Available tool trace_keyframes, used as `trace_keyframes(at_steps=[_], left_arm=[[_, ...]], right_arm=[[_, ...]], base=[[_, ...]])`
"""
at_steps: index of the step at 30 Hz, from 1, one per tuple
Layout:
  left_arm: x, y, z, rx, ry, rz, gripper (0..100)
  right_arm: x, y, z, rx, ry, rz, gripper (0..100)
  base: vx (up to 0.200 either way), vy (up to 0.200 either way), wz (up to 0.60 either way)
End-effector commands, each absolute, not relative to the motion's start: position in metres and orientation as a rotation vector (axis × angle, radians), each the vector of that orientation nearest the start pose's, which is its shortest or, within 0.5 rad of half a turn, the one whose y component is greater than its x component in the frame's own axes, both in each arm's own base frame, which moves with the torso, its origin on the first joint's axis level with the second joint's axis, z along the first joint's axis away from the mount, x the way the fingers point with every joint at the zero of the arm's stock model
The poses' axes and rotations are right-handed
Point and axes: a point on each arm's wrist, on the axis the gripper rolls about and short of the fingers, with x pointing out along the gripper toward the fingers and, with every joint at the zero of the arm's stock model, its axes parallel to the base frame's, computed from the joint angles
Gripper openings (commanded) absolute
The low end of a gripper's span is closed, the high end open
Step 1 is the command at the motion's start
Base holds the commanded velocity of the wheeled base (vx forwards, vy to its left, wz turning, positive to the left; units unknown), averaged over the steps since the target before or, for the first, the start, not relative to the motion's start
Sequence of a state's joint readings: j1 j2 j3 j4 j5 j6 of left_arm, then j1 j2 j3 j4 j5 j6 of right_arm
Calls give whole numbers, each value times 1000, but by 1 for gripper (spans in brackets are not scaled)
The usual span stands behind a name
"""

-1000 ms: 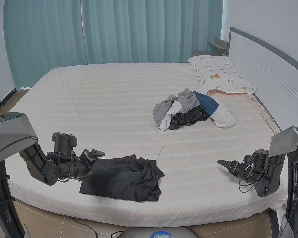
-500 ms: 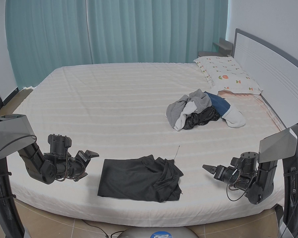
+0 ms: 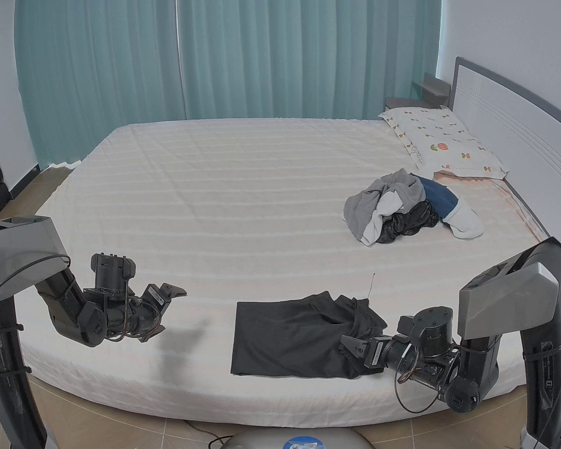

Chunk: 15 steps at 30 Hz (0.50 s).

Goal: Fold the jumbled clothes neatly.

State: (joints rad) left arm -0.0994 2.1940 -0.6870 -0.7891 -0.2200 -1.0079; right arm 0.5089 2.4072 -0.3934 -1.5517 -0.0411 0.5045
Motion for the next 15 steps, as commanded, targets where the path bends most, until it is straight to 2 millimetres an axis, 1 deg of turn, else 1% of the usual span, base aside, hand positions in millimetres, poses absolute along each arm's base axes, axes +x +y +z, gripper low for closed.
trace_keyframes(at_steps=[1, 2, 5, 8, 11, 15], left_arm=[[336, -40, 5, -988, 819, 83, 100], [336, -40, 5, -988, 819, 83, 100], [336, -40, 3, -980, 821, 85, 100], [336, -40, 3, -980, 821, 85, 100], [336, -40, 3, -980, 821, 85, 100], [336, -40, 3, -980, 821, 85, 100]], right_arm=[[265, 154, -34, 338, 554, 342, 100], [265, 154, -34, 336, 554, 340, 100], [265, 152, -38, 239, 558, 295, 100], [265, 149, -39, 205, 571, 266, 100], [264, 145, -41, 134, 589, 211, 100], [264, 144, -45, 113, 619, 199, 100]], base=[[0, 0, 0], [0, 0, 0], [0, 0, 0], [0, 0, 0], [0, 0, 0], [0, 0, 0]])
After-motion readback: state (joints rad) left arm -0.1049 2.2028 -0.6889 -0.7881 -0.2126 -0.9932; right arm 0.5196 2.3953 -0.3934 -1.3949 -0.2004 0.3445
